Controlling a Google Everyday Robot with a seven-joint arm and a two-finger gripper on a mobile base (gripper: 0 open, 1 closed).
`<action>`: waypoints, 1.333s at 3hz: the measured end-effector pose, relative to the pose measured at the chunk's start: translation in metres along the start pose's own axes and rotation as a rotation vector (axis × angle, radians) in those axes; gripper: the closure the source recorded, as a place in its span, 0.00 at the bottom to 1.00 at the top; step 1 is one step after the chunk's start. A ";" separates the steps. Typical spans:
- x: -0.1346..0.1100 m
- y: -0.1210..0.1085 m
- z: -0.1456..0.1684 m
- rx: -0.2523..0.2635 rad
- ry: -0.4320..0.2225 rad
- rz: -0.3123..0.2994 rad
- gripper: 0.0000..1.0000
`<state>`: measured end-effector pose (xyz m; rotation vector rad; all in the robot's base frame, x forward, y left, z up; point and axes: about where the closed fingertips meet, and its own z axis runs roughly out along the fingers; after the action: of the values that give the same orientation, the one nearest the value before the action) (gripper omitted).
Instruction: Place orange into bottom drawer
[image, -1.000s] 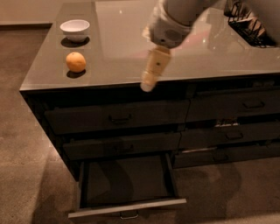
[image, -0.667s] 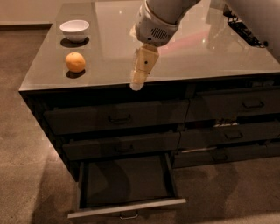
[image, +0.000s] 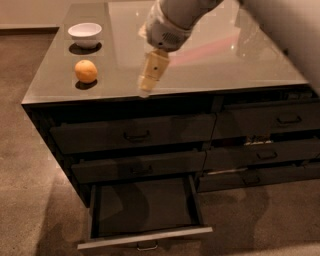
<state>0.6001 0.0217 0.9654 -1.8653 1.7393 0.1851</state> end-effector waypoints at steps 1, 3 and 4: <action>-0.032 -0.044 0.041 0.070 -0.163 -0.005 0.00; -0.062 -0.103 0.108 0.159 -0.362 0.097 0.00; -0.074 -0.108 0.139 0.117 -0.435 0.182 0.00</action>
Offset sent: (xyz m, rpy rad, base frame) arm 0.1469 0.1154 -0.0135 0.4753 -0.1787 -0.0588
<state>0.7309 0.1528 0.9193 -1.4507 1.5725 0.5076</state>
